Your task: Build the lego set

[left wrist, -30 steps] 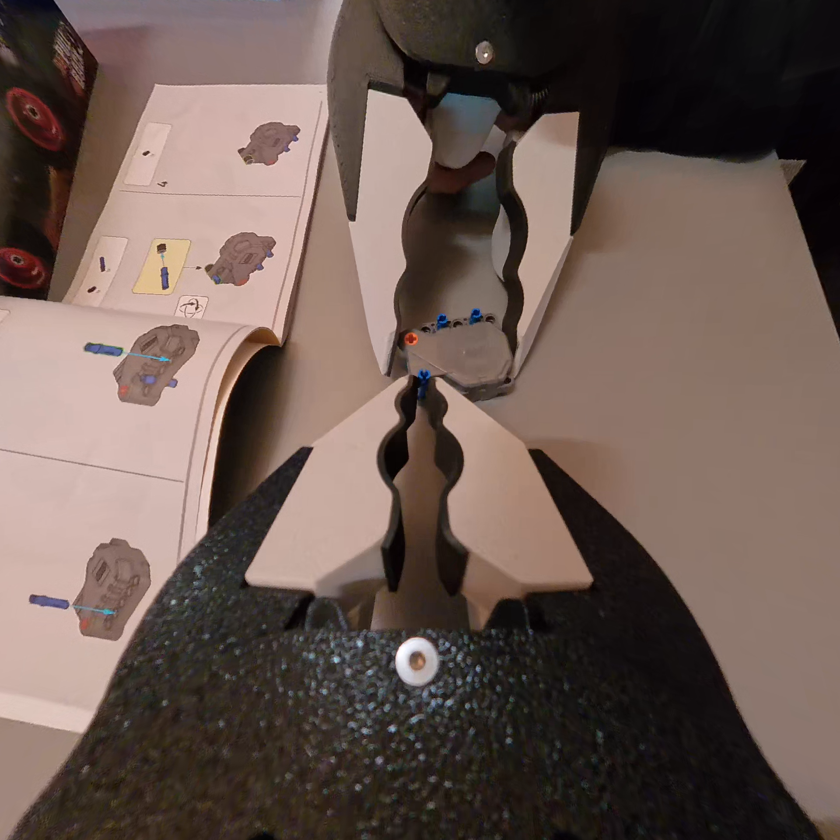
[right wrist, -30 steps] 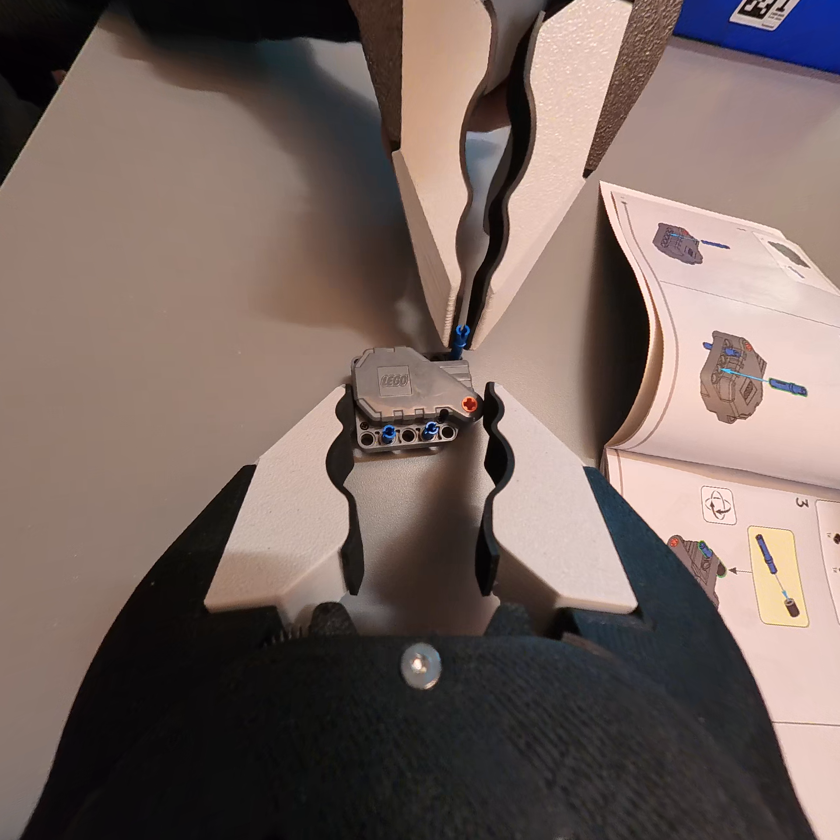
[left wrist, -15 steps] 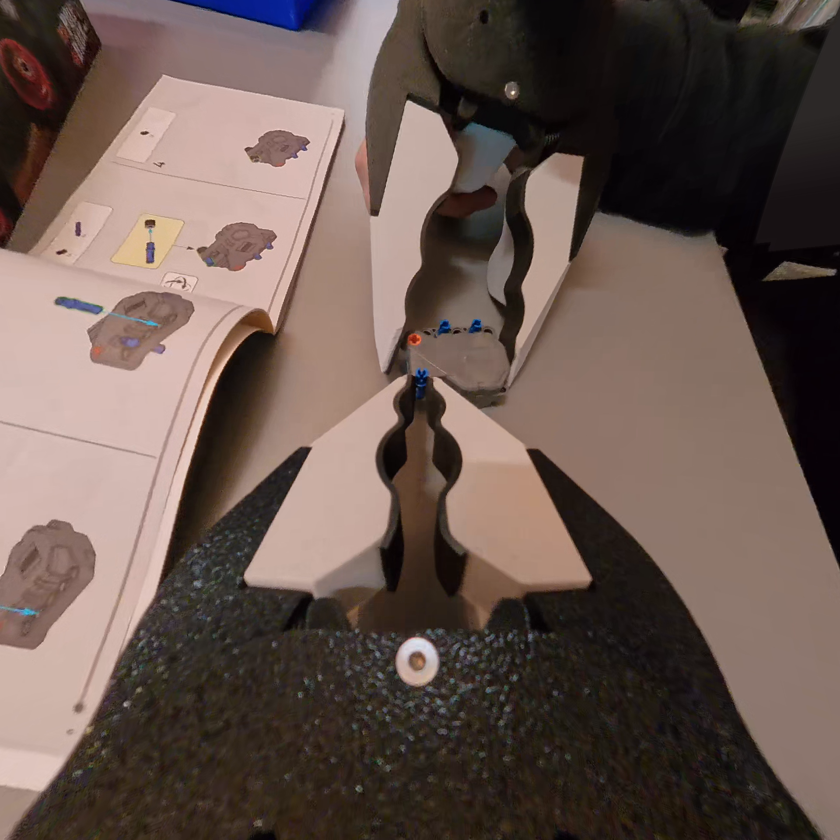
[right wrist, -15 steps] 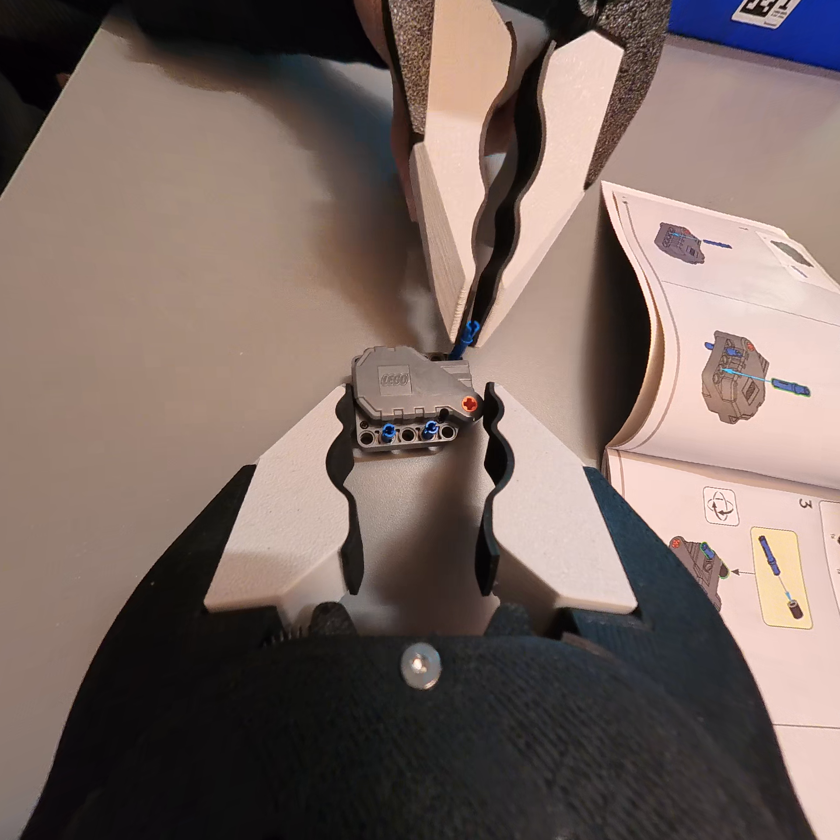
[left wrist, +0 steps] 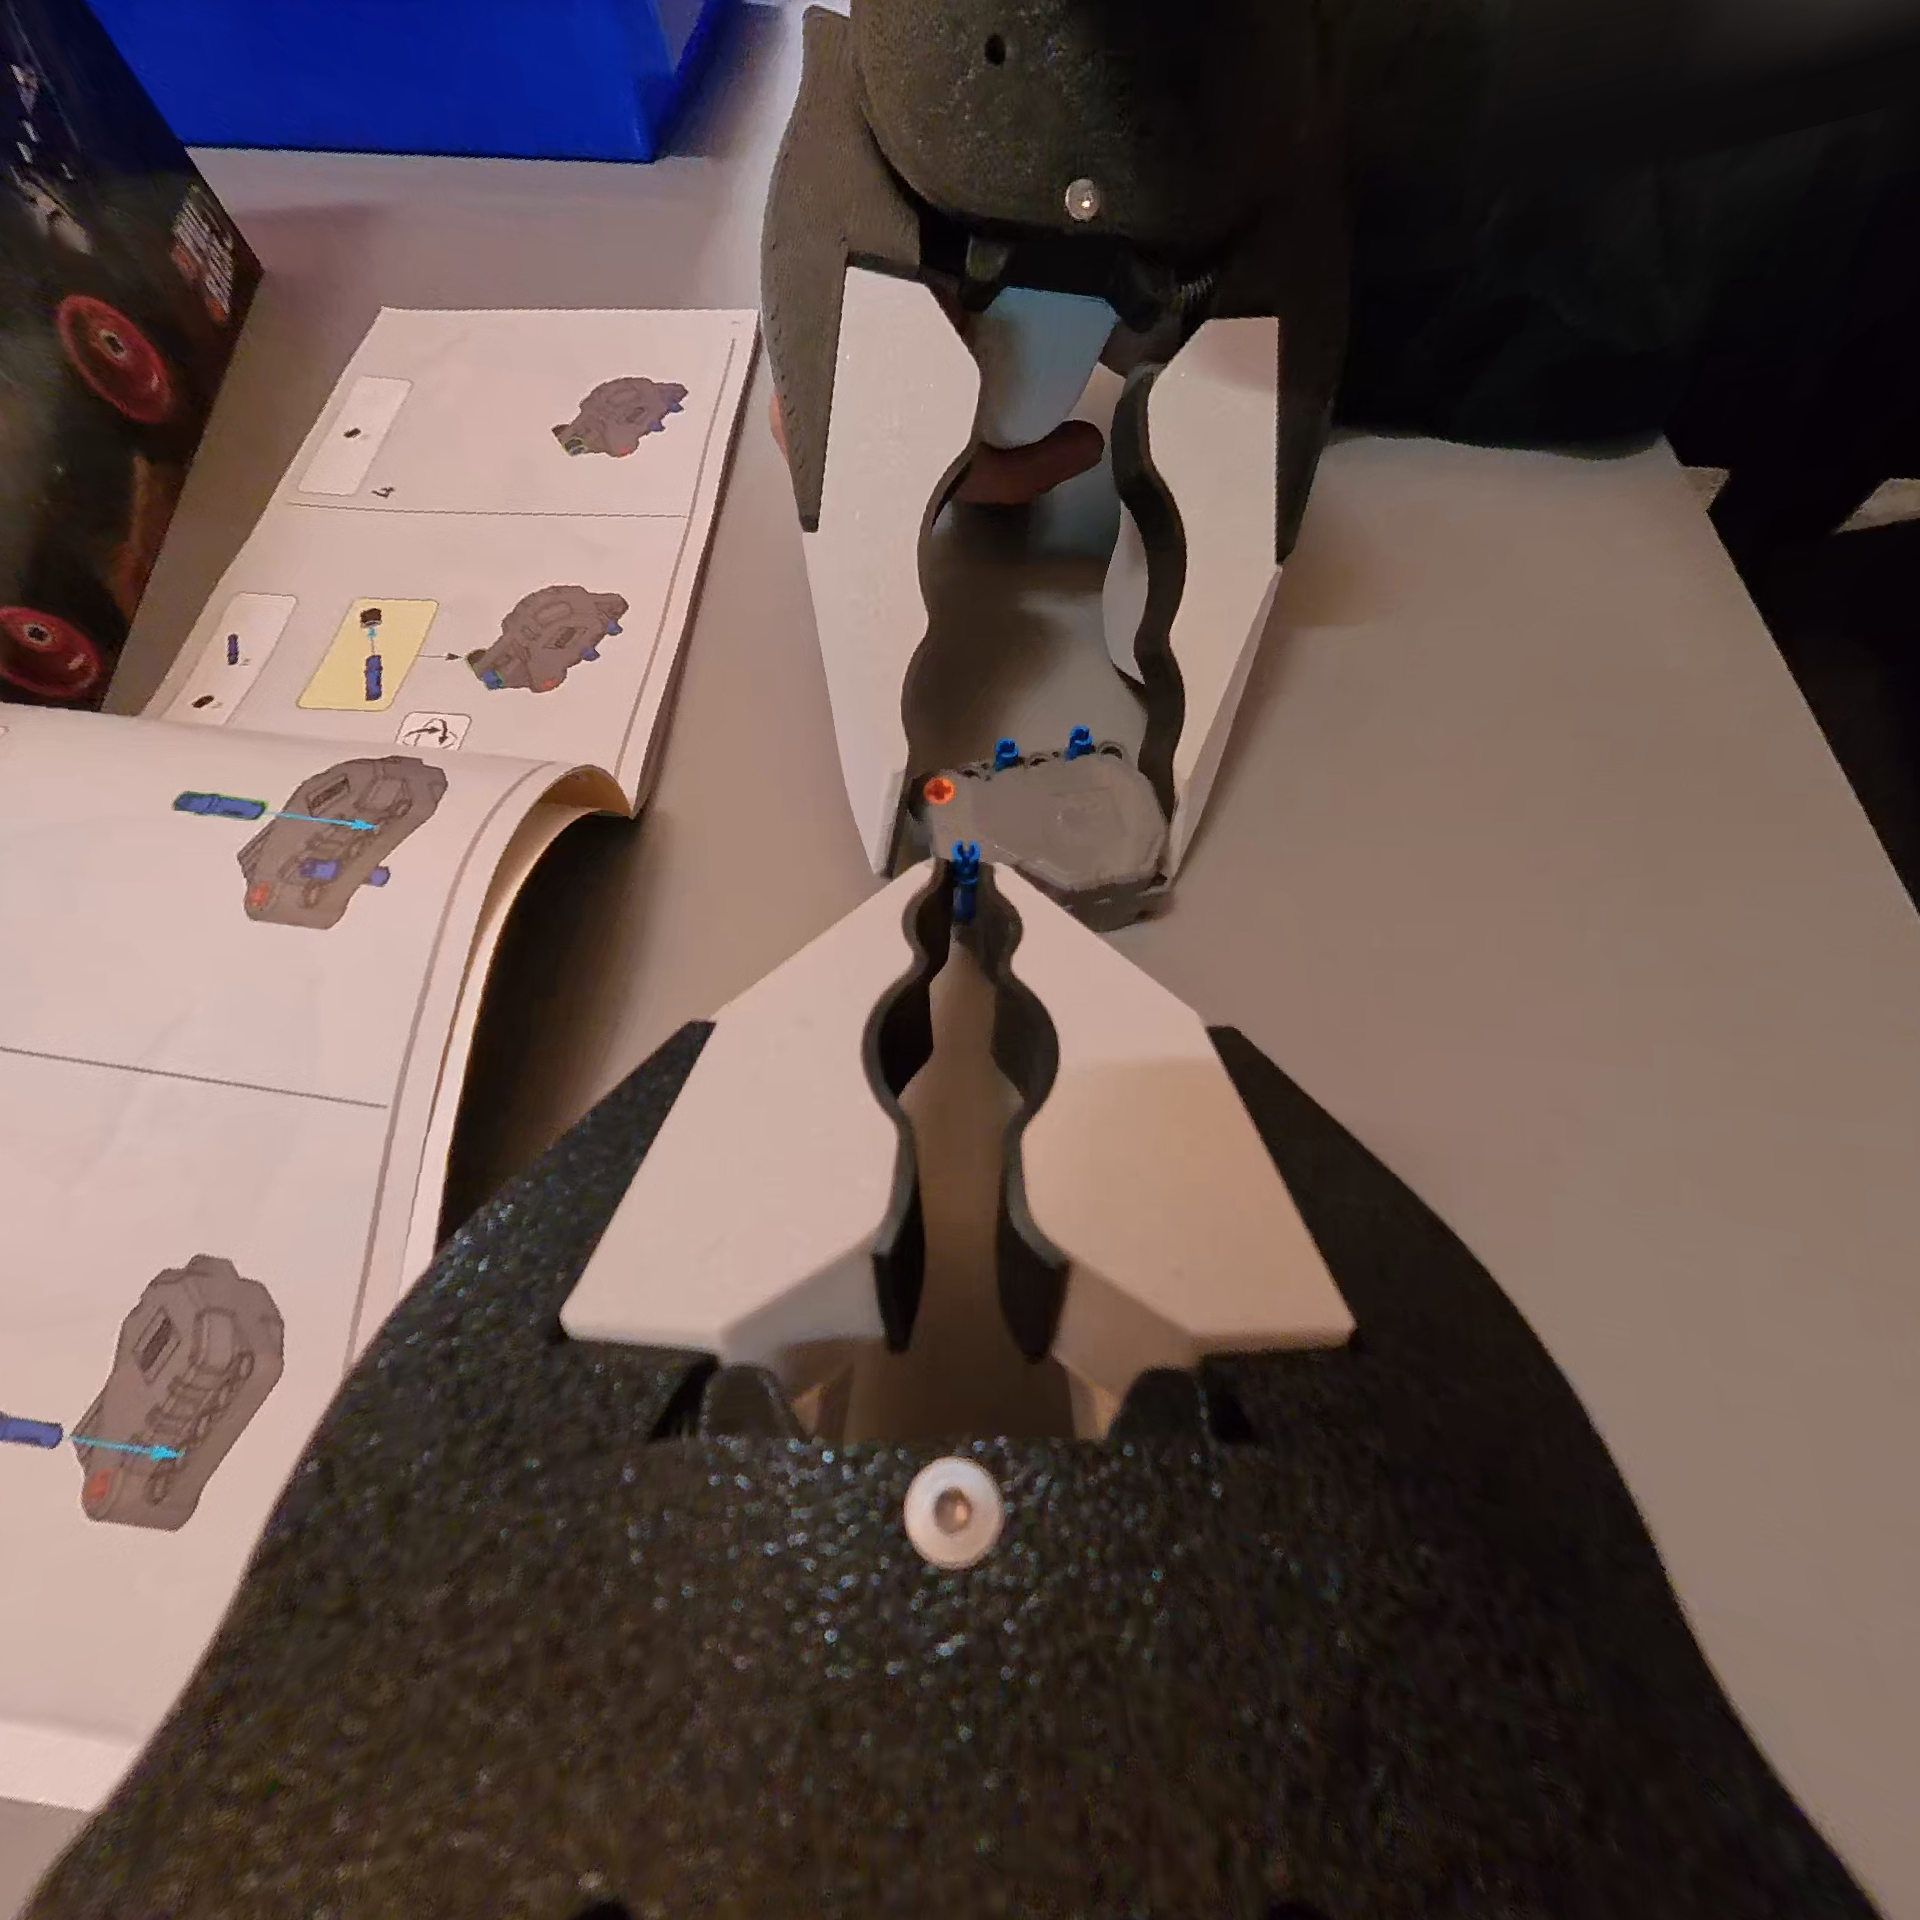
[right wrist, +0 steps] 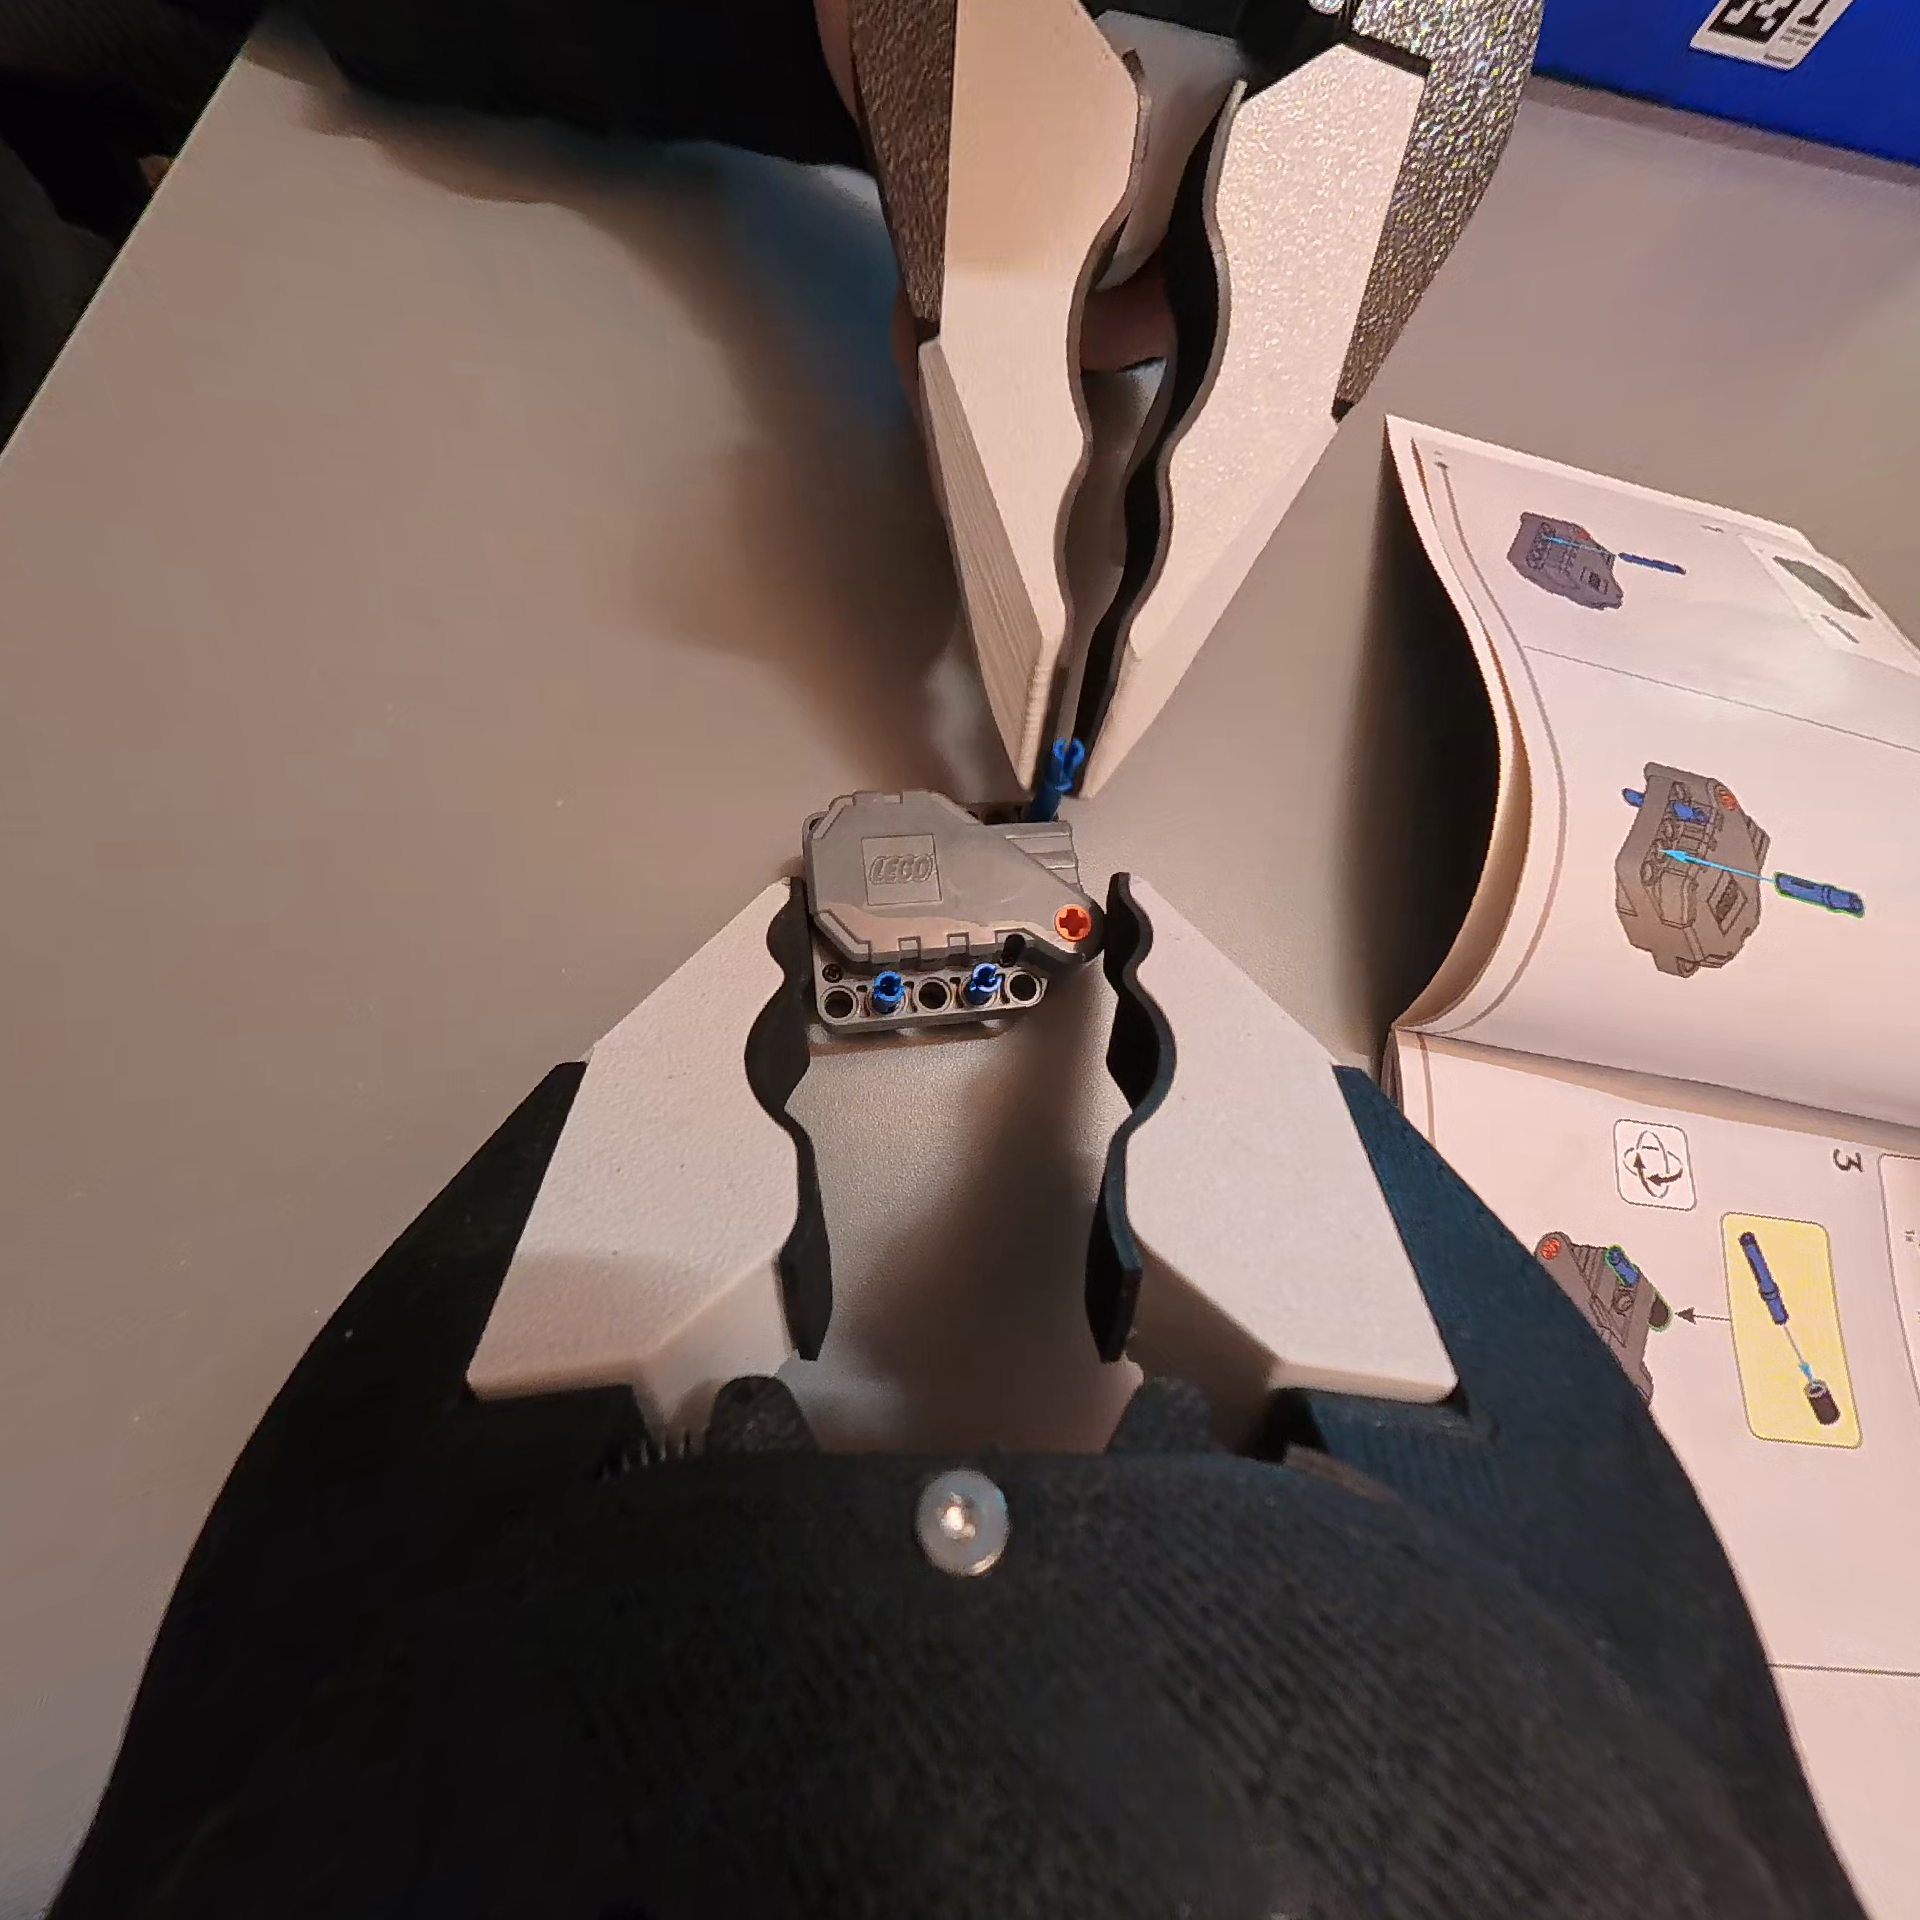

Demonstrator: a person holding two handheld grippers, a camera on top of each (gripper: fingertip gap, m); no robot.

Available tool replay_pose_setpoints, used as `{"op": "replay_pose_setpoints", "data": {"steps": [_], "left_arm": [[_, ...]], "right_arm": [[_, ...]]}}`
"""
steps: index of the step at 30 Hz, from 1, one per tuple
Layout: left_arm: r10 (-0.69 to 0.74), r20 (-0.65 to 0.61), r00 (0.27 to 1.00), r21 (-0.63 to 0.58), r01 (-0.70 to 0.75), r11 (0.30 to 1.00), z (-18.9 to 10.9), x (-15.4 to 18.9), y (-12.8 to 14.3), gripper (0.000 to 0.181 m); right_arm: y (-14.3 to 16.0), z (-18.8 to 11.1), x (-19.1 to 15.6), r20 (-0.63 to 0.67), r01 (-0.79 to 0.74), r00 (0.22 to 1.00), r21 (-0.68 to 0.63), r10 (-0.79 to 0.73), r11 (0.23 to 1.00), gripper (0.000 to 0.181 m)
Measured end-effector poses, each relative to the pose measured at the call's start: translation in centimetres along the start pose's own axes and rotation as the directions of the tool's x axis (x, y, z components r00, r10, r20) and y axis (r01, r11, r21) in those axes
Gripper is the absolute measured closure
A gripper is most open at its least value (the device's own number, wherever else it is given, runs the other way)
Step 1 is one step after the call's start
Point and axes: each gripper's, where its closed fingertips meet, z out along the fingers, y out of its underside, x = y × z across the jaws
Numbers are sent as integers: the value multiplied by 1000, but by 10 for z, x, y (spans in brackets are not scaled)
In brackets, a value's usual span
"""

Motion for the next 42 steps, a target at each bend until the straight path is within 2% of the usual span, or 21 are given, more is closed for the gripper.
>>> {"op": "replay_pose_setpoints", "data": {"steps": [7,16,21,26,33,37,39,42], "left_arm": [[-23,-28,999,-1,23,1000,-1,2,1,179],[110,-8,994,-55,-111,992,-1,3,2,179],[164,-125,979,-48,-171,984,-2,3,4,179],[193,-211,958,-99,-217,971,1,4,6,179],[122,-206,971,-86,-142,986,1,4,6,179],[149,-183,972,-40,-159,986,2,6,4,179],[158,-168,973,-22,-164,986,1,6,6,169],[186,-131,974,7,-186,982,-6,3,0,169]], "right_arm": [[0,0,-1,8,1,1000,1,-1,1000,126],[0,0,-1,15,-4,1000,1,4,1000,126],[-1,0,-1,36,-23,999,4,23,1000,126],[-1,0,-2,37,-14,999,3,13,1000,126],[-1,0,-2,35,-12,999,3,12,1000,126],[-1,1,-3,29,2,1000,-1,-2,1000,126],[-1,1,-3,30,1,1000,-1,-1,1000,126],[-1,1,-3,30,1,1000,-1,-1,1000,126]]}}
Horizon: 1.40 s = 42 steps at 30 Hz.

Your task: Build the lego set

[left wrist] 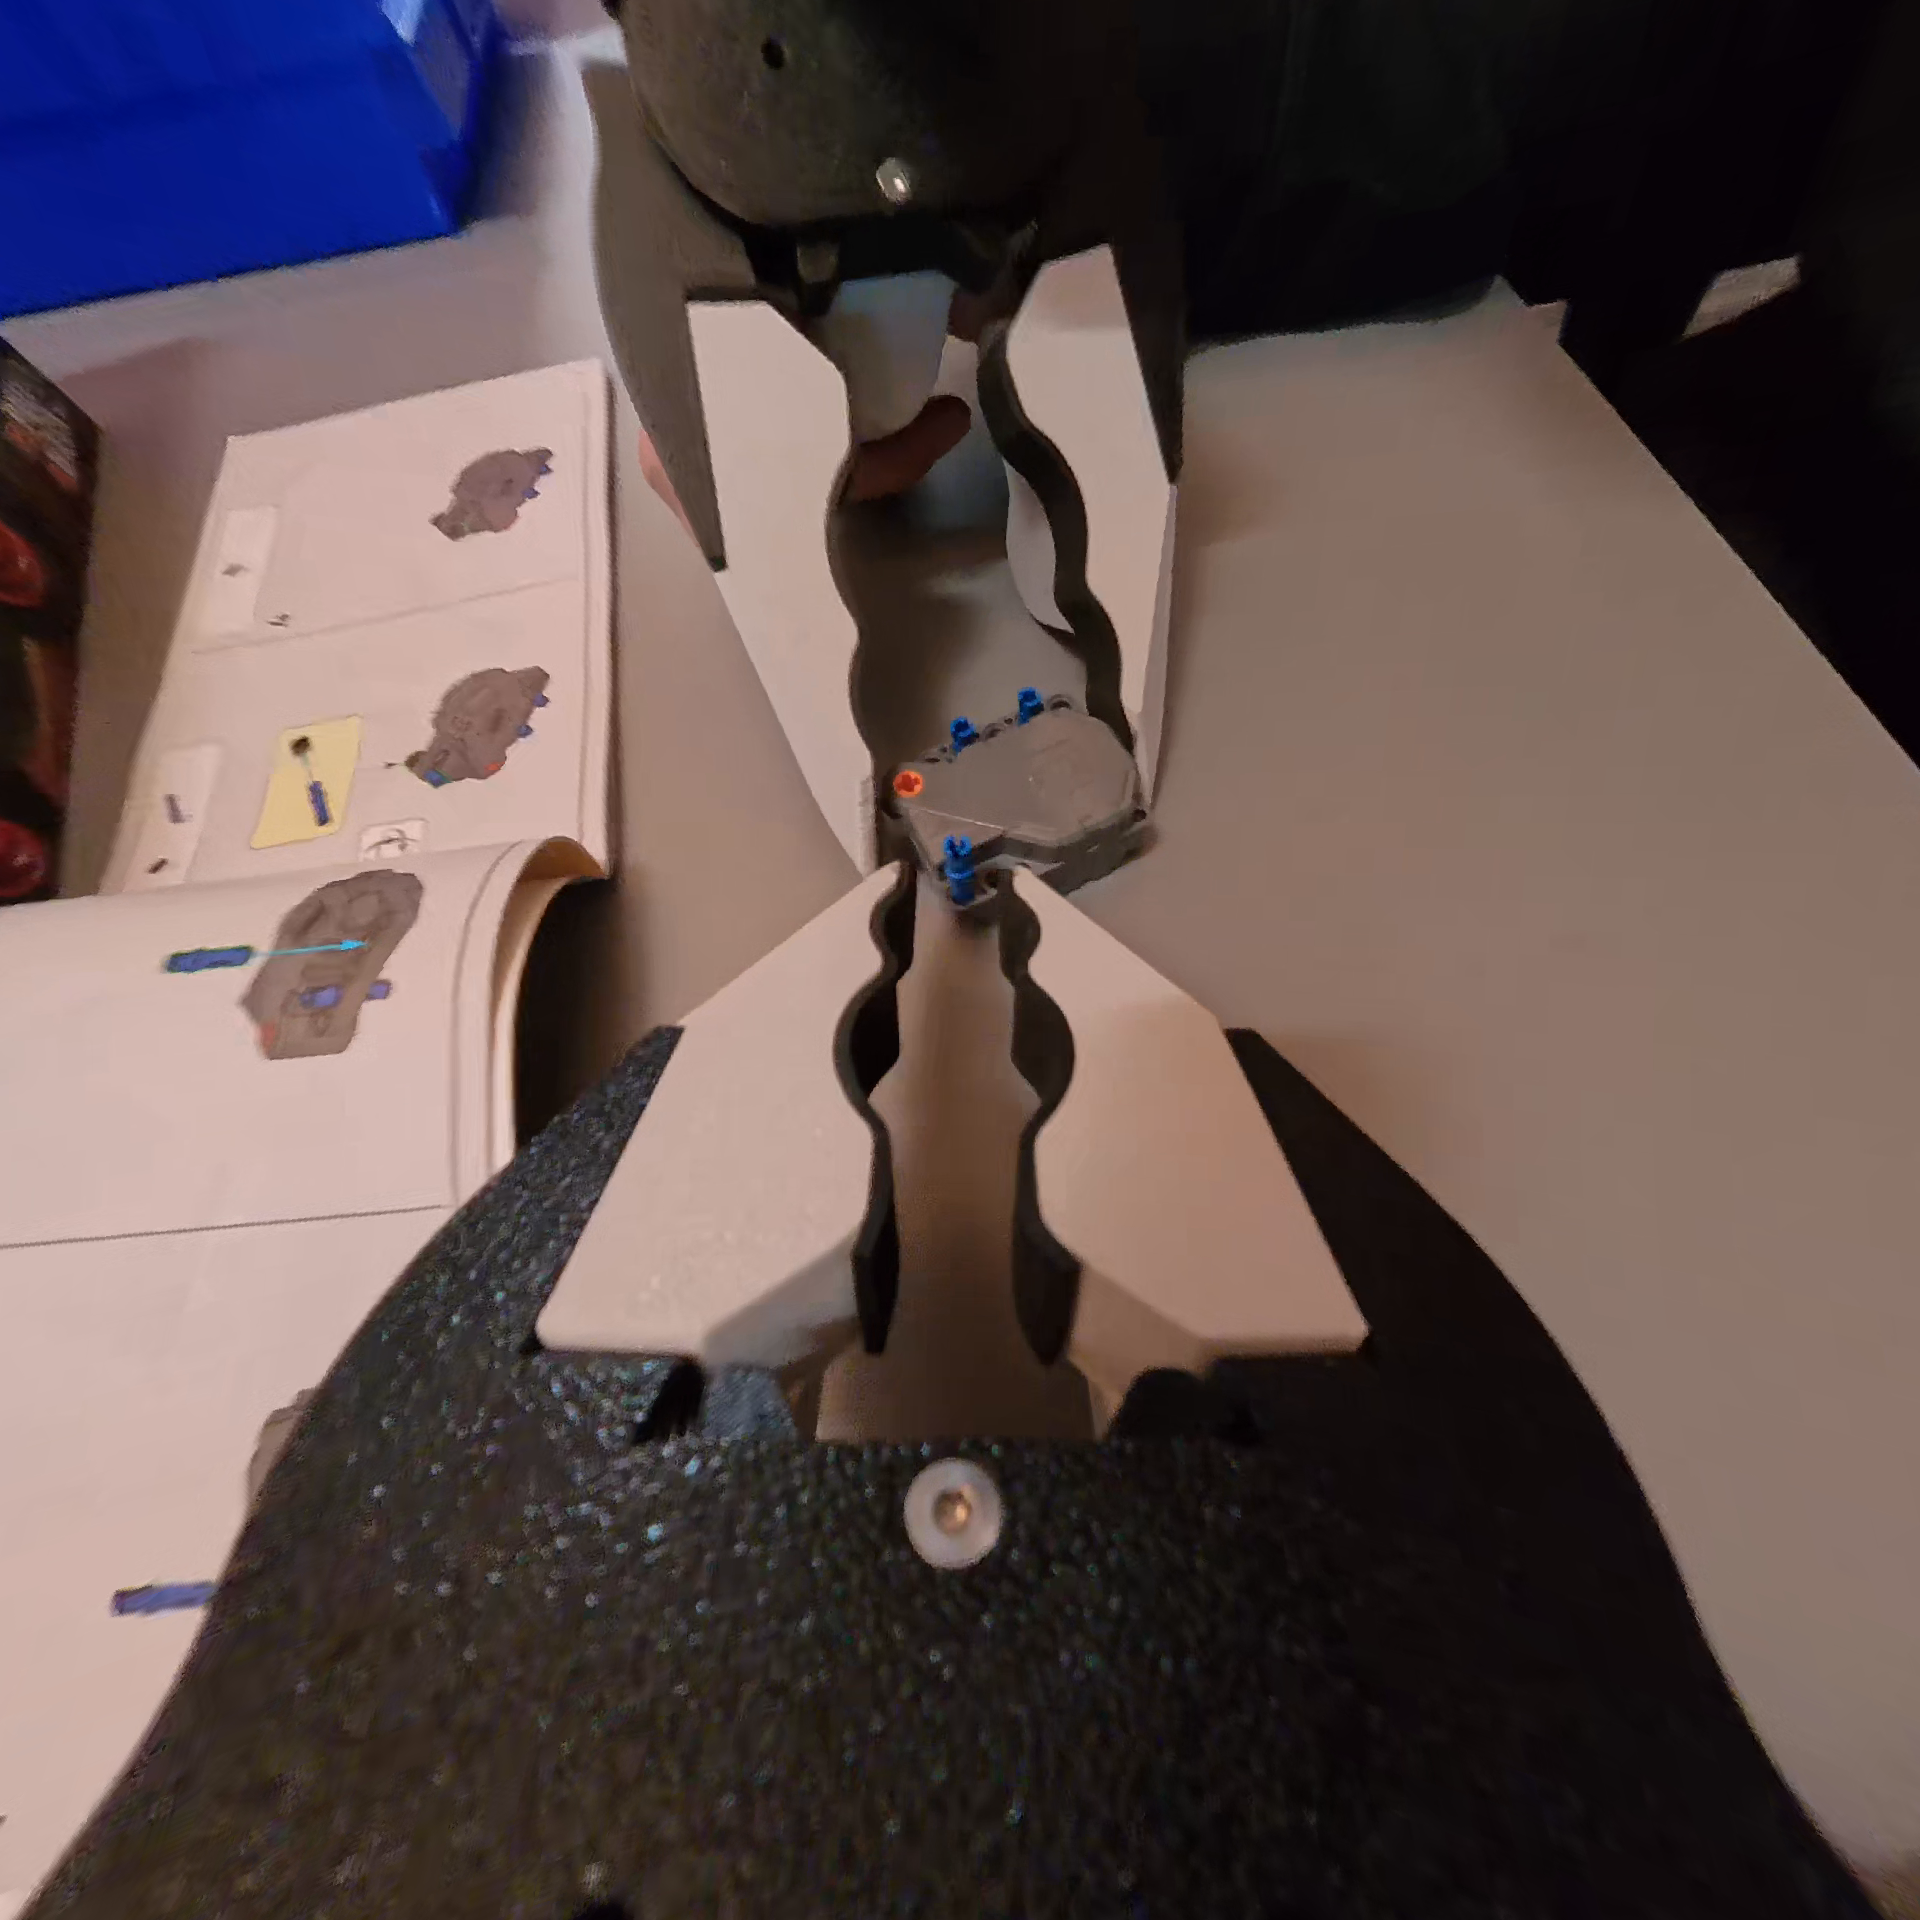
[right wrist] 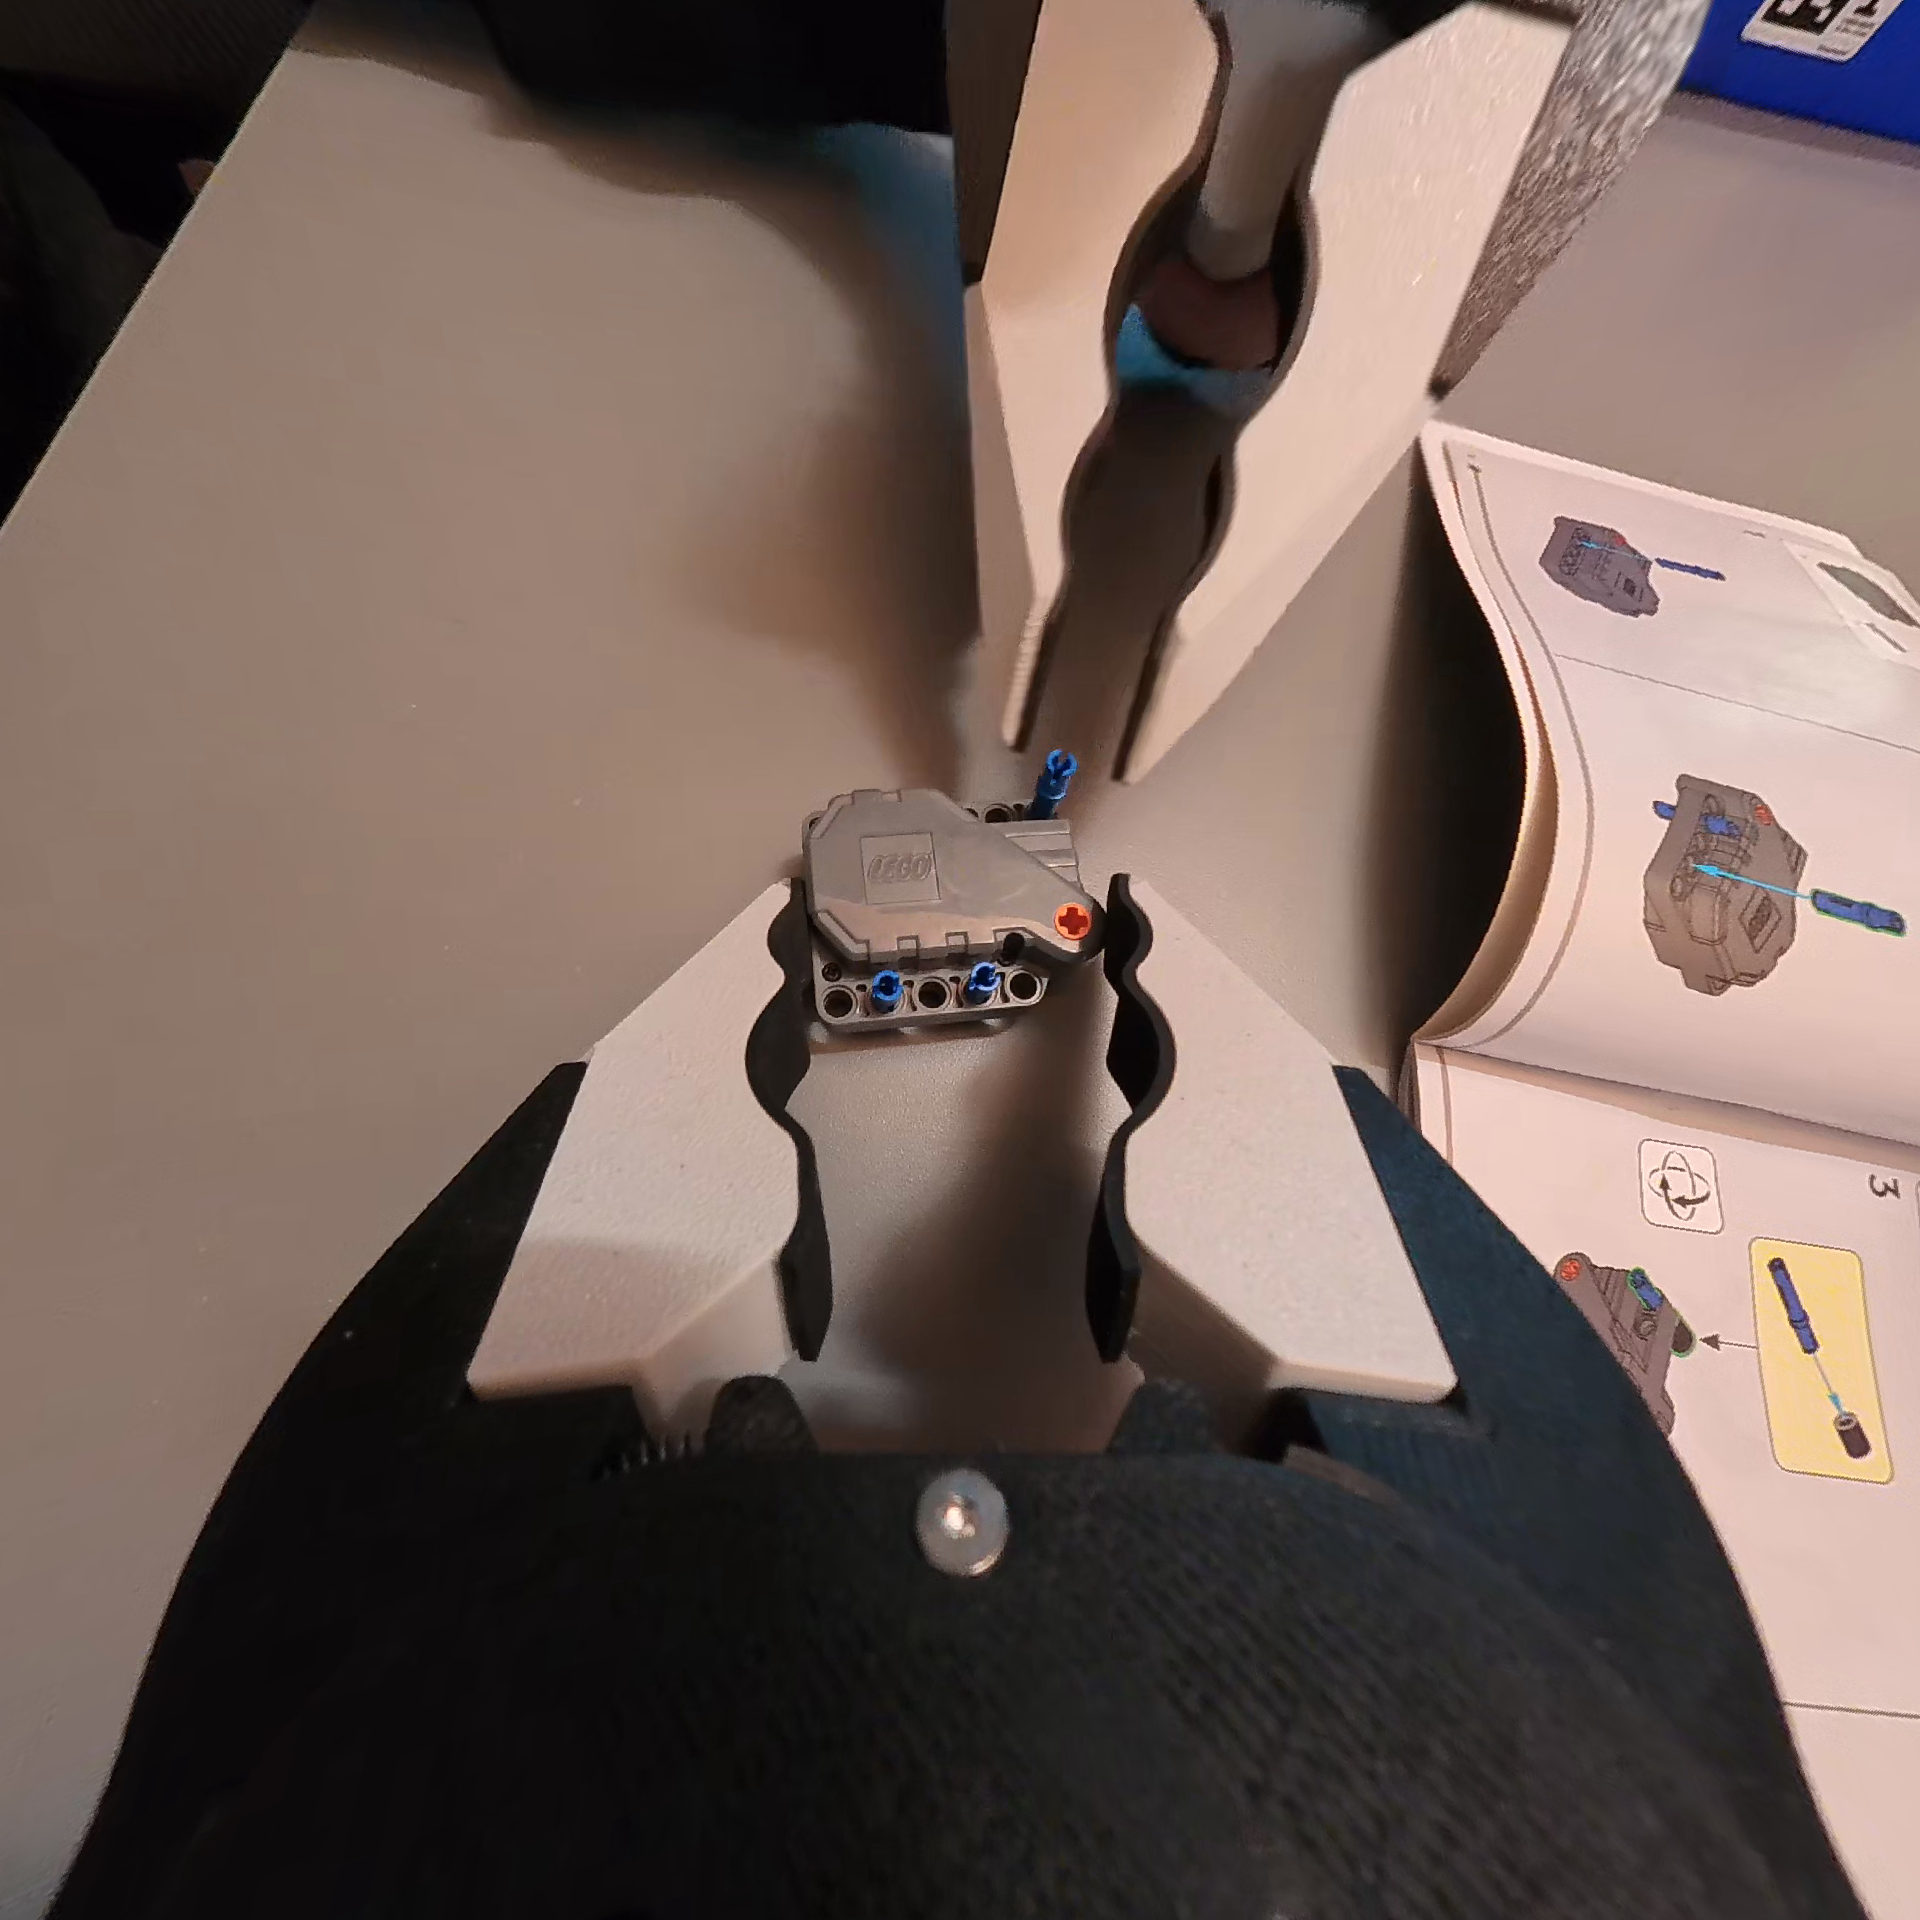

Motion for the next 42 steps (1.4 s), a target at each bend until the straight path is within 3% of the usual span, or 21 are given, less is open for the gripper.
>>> {"op": "replay_pose_setpoints", "data": {"steps": [13,21,24,25,27,30,35,38,42], "left_arm": [[85,66,994,-144,-75,987,8,0,2,178],[235,-102,967,-74,-243,967,8,8,1,179],[136,-106,985,-65,-144,987,8,8,0,178],[96,-61,994,-74,-100,992,8,4,1,175],[1,66,998,-124,8,992,4,-4,5,150],[-174,249,953,-180,222,958,-2,-4,17,153],[-473,390,790,49,495,868,-5,4,6,163],[-525,423,738,122,528,841,-6,0,4,170],[-539,443,717,129,544,829,-2,-2,2,173]], "right_arm": [[0,0,0,3,-3,1000,-1,3,1000,126],[-1,1,-7,59,-4,998,-1,5,1000,126],[-1,1,-7,47,9,999,-1,-9,1000,126],[-1,1,-6,37,11,999,-1,-11,1000,126],[-1,2,-3,-1,-5,1000,-6,5,1000,126],[-2,3,-1,-57,-31,998,-14,30,999,126],[-3,4,-1,-71,-44,997,-15,43,999,126],[-3,4,-1,-72,-42,997,-15,41,999,126],[-3,4,-1,-76,-37,996,-15,36,999,126]]}}
